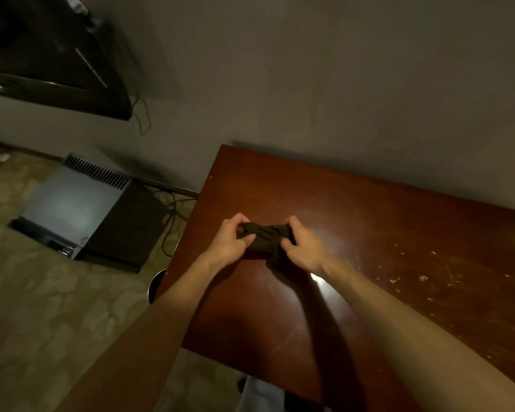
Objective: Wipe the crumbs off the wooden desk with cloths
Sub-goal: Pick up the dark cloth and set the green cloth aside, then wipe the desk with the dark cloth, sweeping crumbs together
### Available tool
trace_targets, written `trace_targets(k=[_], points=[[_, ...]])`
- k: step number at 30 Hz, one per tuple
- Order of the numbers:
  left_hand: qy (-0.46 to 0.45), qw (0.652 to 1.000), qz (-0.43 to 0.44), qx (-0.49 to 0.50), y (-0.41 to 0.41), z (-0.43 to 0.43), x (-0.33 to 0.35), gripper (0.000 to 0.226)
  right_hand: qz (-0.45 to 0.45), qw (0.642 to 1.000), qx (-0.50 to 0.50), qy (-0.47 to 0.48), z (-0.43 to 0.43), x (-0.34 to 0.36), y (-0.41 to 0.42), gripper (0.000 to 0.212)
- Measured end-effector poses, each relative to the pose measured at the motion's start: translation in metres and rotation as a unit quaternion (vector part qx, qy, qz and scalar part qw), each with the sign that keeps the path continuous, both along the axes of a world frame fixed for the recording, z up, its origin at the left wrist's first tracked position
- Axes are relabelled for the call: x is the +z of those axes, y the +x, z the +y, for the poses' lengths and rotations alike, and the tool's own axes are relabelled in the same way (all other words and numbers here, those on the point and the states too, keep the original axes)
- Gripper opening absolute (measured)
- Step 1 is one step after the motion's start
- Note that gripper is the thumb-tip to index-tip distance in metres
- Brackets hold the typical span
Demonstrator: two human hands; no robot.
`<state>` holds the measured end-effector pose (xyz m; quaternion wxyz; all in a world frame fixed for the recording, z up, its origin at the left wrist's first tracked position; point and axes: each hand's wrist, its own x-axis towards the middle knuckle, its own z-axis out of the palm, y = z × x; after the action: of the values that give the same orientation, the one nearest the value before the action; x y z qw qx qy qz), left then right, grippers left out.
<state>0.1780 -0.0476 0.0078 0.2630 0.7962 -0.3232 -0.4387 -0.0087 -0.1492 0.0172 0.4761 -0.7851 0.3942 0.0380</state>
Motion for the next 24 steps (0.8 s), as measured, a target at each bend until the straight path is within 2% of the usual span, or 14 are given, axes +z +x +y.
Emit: trace_targets(k=[2,5,10,13,17,19,22,24], points=[[-0.019,0.999,0.028,0.008,0.011,0.006,-0.002,0.017,-0.022,0.999,0.008,-0.032,0.001,-0.003,0.010,0.009],[-0.036,0.996,0.074,0.040,0.026,0.009,0.001,0.028,-0.041,0.996,0.015,-0.083,-0.001,-0.005,0.020,0.022],[-0.060,0.995,0.069,0.036,0.045,-0.005,0.009,0.024,0.026,0.986,0.020,-0.166,-0.013,0.003,0.028,0.031],[-0.089,0.996,0.008,0.022,0.052,-0.021,0.010,0.026,-0.005,0.983,-0.057,-0.172,-0.020,0.004,0.029,0.047],[-0.106,0.991,-0.082,0.018,0.057,-0.037,-0.007,0.039,0.024,0.965,-0.171,-0.196,-0.030,-0.002,0.033,0.063],[-0.063,0.989,-0.134,-0.006,0.057,-0.037,-0.024,0.050,0.030,0.972,-0.139,-0.185,-0.031,-0.012,0.036,0.059],[0.009,0.964,-0.251,-0.083,0.050,-0.022,-0.057,0.062,0.053,0.983,-0.026,-0.173,-0.026,-0.031,0.053,0.050],[0.026,0.951,-0.282,-0.122,0.042,-0.003,-0.081,0.067,0.084,0.982,-0.014,-0.170,-0.021,-0.050,0.068,0.050]])
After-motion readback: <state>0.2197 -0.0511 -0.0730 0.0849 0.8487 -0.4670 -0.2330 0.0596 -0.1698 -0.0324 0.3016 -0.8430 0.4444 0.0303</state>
